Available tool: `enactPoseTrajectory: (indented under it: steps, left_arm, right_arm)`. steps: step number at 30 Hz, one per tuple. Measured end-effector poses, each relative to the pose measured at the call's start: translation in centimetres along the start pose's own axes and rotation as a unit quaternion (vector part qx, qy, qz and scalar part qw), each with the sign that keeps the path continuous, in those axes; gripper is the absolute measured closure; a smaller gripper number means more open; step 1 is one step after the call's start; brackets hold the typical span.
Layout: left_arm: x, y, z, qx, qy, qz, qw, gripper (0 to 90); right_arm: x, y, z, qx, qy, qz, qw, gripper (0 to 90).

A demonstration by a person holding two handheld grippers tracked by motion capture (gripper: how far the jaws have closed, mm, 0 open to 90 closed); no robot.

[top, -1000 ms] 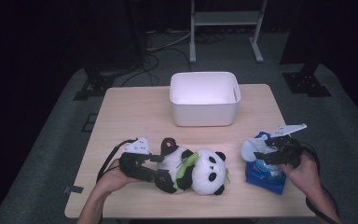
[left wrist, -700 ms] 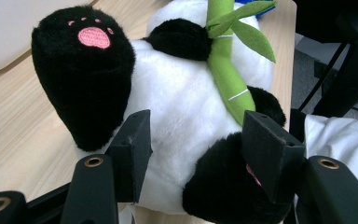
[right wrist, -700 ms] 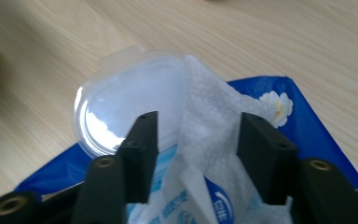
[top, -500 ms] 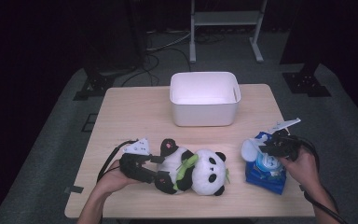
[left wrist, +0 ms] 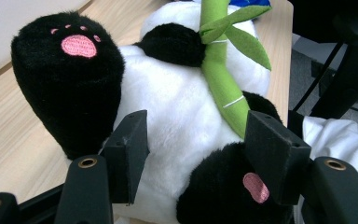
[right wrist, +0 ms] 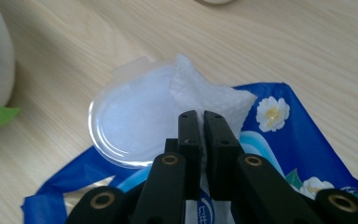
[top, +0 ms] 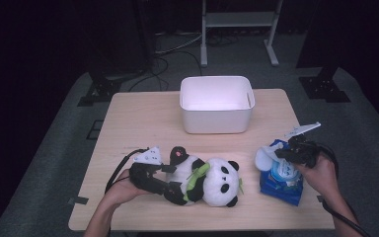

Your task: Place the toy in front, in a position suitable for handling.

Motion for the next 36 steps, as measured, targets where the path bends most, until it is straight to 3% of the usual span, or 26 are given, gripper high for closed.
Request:
enactPoseTrajectory:
  steps: [5,9,11,13,18,20,21,23,27,28,30,35,36]
  left_arm:
    - [0.0,0.0,0.1,0.002,-0.001,0.001,1.0,38.3]
    - [0.1,0.1,0.1,0.004,-0.002,0.004,1.0,37.8]
    - [0.1,0.1,0.1,0.005,-0.002,0.004,1.0,37.9]
    - [0.1,0.1,0.1,0.005,-0.002,0.004,1.0,37.8]
    - [0.0,0.1,0.1,0.005,-0.001,0.002,1.0,37.6]
    - [0.0,0.0,0.1,0.005,-0.001,0.001,1.0,37.6]
    - [0.0,0.1,0.1,0.005,0.0,-0.002,1.0,37.5]
    - [0.0,0.1,0.1,0.005,-0.001,-0.001,1.0,37.6]
    - [0.0,0.0,0.1,0.004,-0.001,0.001,1.0,37.4]
    - [0.0,0.0,0.1,0.004,-0.001,0.001,1.0,37.4]
    - [0.0,0.0,0.2,0.004,-0.001,0.0,1.0,37.4]
    - [-0.1,0.0,0.2,0.002,-0.002,-0.002,1.0,37.2]
    - [-0.1,0.0,0.2,0.002,-0.003,-0.003,1.0,37.1]
  right_arm:
    - [0.9,-0.6,-0.7,0.008,0.013,-0.009,0.9998,85.8]
    - [2.1,-1.9,-1.2,0.022,0.02,-0.024,0.9993,85.8]
    - [3.0,-3.2,-1.3,0.033,0.024,-0.043,0.9982,85.7]
    - [3.4,-3.7,-1.3,0.036,0.023,-0.046,0.998,85.7]
    - [5.2,-6.5,-1.1,0.064,0.03,-0.085,0.9939,85.7]
    - [6.1,-7.8,-1.0,0.082,0.034,-0.096,0.9915,85.7]
    - [6.9,-9.1,-0.8,0.101,0.035,-0.11,0.9882,85.4]
    - [7.3,-9.8,-0.7,0.111,0.034,-0.116,0.9864,85.4]
    - [9.1,-13.1,-0.1,0.151,0.035,-0.147,0.977,85.4]
    - [9.1,-13.1,-0.1,0.151,0.035,-0.147,0.977,85.4]
    - [9.8,-14.6,0.1,0.168,0.039,-0.161,0.9719,85.4]
    - [10.7,-16.8,0.5,0.198,0.045,-0.179,0.9628,85.4]
    - [10.8,-17.4,0.6,0.207,0.048,-0.187,0.9592,85.1]
Point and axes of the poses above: each handheld gripper's, and its own axes: z roughly forward along the jaws, x roughly out of its top, y roughly to its right, the point moved 2 cm from there along z, roughly forward along the jaws, and after that the axes turned 6 degrees about x, right-handed, at the moved point
